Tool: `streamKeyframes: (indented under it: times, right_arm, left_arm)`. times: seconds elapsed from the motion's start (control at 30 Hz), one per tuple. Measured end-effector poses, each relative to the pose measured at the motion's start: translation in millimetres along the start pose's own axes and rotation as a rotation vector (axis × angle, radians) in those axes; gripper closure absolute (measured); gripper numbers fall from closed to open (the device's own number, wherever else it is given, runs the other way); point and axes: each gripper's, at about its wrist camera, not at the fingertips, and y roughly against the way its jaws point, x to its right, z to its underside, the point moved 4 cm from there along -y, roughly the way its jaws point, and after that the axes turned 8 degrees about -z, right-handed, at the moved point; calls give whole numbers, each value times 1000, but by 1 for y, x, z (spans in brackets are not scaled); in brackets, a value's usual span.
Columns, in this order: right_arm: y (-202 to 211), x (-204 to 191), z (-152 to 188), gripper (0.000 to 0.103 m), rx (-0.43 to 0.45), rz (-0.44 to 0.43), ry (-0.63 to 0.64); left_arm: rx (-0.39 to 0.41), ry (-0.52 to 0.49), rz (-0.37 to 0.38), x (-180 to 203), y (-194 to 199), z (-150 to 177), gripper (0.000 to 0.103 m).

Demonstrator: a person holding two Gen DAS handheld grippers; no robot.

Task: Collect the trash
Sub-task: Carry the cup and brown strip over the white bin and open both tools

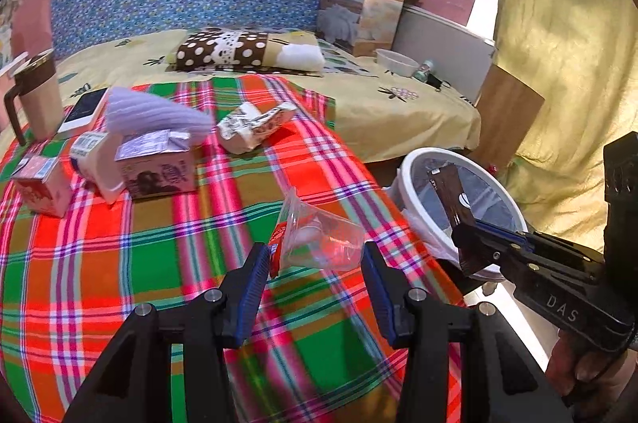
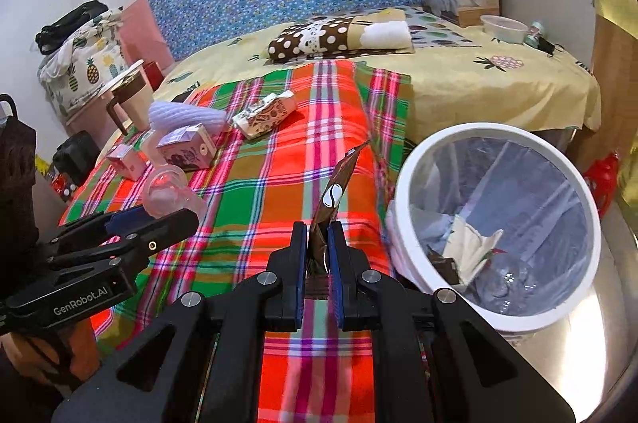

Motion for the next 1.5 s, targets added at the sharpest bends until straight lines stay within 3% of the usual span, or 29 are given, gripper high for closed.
streamKeyframes:
  times: [0.5,0.97,1.5]
  right_arm:
    - [22,45,3,90,39,68,-71]
    - [42,102,12,90,46,187,-174]
    - [35,137,22,89,-21,251,-233]
  left_arm:
    - [6,-111,98,65,-20,-17,55]
    - [-17,-224,214,137,-50,-25,55]
    - [-83,-298,244,171,-84,-13,55]
